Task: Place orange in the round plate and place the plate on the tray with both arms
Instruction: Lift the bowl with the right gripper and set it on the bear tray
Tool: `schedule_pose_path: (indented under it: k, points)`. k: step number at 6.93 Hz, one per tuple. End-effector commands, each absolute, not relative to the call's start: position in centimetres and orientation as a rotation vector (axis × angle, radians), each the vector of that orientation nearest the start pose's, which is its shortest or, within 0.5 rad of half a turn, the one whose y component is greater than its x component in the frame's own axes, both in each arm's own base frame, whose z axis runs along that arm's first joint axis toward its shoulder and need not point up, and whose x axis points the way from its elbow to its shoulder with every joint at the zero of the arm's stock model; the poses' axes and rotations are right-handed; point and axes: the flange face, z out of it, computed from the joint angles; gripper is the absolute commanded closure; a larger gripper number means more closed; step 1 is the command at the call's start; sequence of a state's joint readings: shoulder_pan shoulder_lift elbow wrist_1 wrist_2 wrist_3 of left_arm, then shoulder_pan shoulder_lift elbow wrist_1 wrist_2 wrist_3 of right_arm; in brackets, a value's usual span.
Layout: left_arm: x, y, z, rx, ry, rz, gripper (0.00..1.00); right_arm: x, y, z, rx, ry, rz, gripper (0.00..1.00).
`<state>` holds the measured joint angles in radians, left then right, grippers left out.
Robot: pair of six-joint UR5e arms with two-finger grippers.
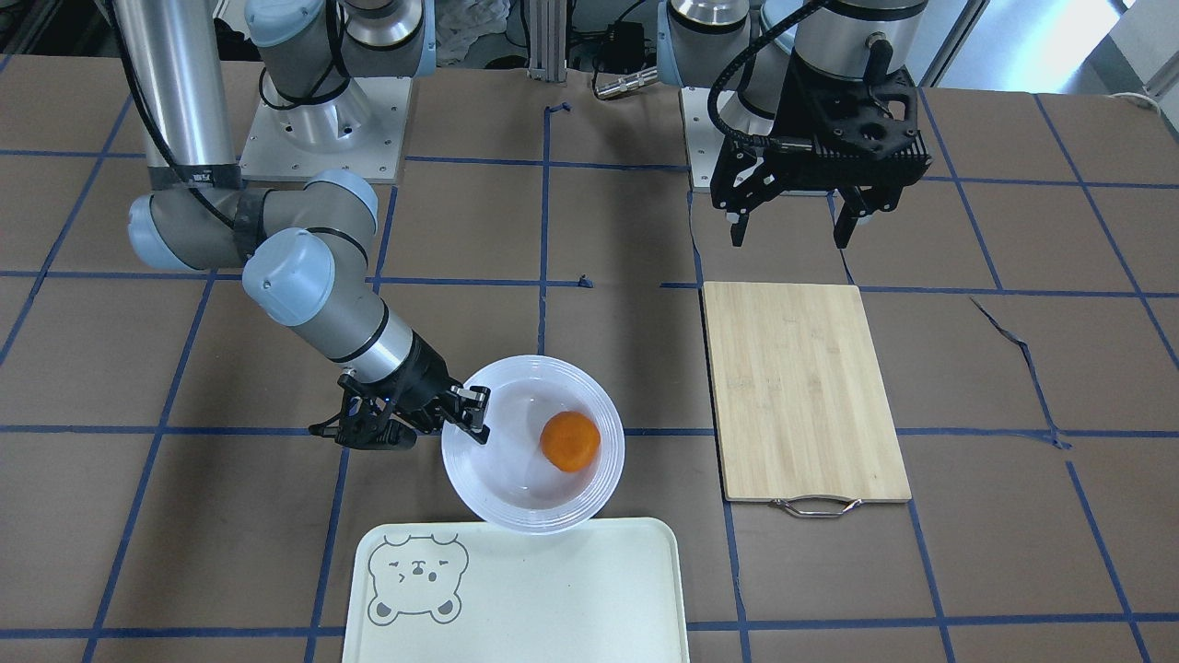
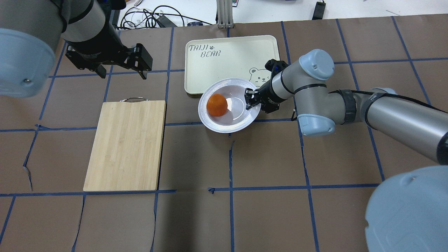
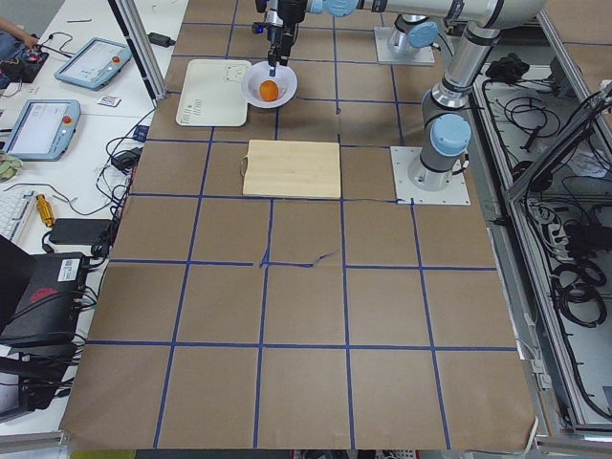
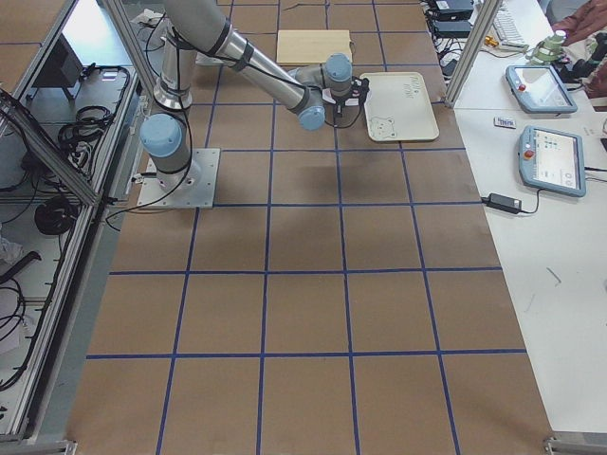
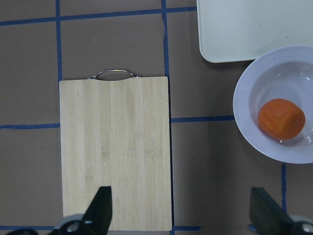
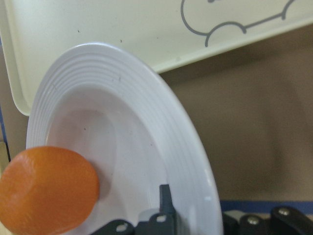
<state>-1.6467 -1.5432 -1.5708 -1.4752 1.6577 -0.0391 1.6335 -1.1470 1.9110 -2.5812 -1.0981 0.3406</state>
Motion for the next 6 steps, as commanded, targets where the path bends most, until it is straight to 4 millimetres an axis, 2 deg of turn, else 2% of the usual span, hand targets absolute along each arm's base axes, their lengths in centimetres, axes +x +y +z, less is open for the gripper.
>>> schedule_pose_path:
  k: [1,2,3,5,6]
  points:
    - [-16.2,-48.0,51.3,0.048,3.053,-0.198,0.00,19.4,-62.1,25.8,0.310,2.588,-0.316,0.97]
    - [-16.2,-48.0,51.3,0.048,3.055,-0.198,0.00,19.5,-65.9,25.8,0.306,2.578,-0.351,0.97]
    - [-16.0,-48.0,51.3,0.043,3.055,-0.197,0.00,19.5,-69.3,24.1,0.304,2.574,-0.363,0.97]
    - [-16.1,-48.0,51.3,0.046,3.056,-0.197,0.00,19.6,-73.4,22.0,0.324,2.562,-0.378,0.95]
    - [-16.1,-48.0,51.3,0.046,3.055,-0.197,0.00,19.6,-74.8,19.9,0.327,2.564,-0.364,0.95]
